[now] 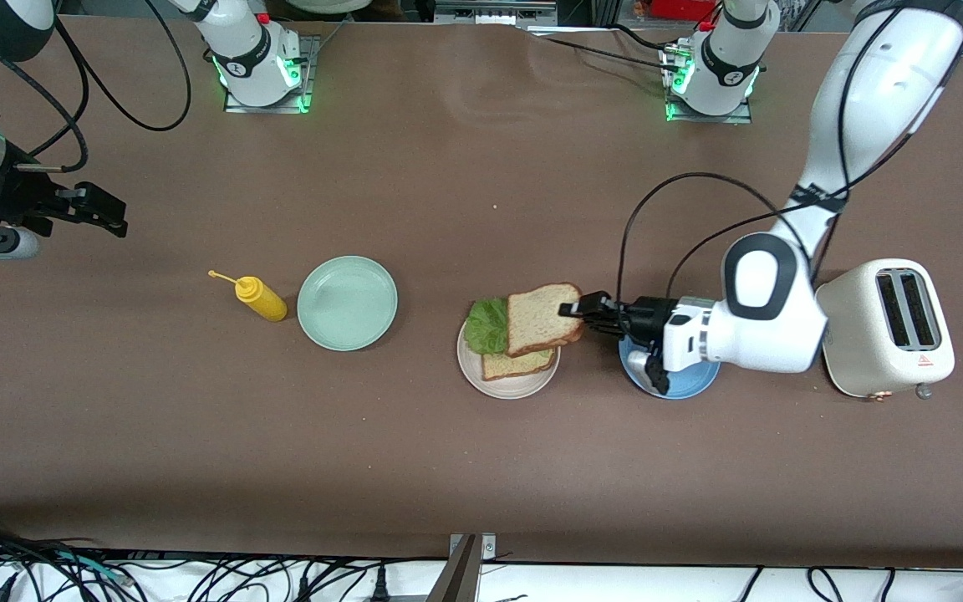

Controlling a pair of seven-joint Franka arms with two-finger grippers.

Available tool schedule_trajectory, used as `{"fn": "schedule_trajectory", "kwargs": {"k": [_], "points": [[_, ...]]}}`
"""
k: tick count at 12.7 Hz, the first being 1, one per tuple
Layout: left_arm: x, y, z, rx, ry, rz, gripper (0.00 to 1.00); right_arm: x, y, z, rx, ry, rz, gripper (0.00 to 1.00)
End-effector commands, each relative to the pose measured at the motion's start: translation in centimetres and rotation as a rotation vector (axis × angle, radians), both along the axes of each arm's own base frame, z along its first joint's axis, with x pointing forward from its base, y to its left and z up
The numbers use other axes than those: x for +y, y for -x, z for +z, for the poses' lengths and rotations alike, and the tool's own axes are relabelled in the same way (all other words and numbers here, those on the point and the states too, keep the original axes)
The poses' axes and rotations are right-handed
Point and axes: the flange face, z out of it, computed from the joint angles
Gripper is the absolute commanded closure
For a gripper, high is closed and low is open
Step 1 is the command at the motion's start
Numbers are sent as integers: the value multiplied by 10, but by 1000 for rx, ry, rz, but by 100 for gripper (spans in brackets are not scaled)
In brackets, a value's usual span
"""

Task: Make sandwich in beige plate with both arms
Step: 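Lower the bread onto the lettuce and open the left gripper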

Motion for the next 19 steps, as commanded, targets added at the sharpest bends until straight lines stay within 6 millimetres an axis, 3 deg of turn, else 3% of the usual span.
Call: {"fn": "schedule_trajectory", "kwargs": {"k": [1, 4, 5, 9, 12, 13, 14, 15, 19], "points": [[-15, -6, -24, -85, 85, 21, 100, -11, 7, 9, 6, -2, -5, 0], [-21, 0, -68, -135, 105, 14, 100, -13, 7, 8, 9, -2, -9, 0], [-23, 1, -75, -154, 101, 14, 100, -18, 7, 4, 15, -2, -20, 0], [-37, 5, -77, -127, 142, 55, 100, -11, 4, -2, 24, -3, -14, 0], [-37, 8, -84, -139, 149, 46, 100, -10, 3, 0, 19, -3, -12, 0], [-35, 10, -93, -147, 150, 40, 92, -10, 3, 0, 20, -3, -11, 0], [-34, 11, -102, -144, 152, 38, 77, -12, 3, 0, 21, -3, -12, 0], [-32, 11, -104, -144, 151, 40, 1, -12, 3, 0, 21, -3, -17, 0], [-14, 2, -98, -191, 132, 37, 0, -22, 3, -1, 24, 0, -25, 0]]}}
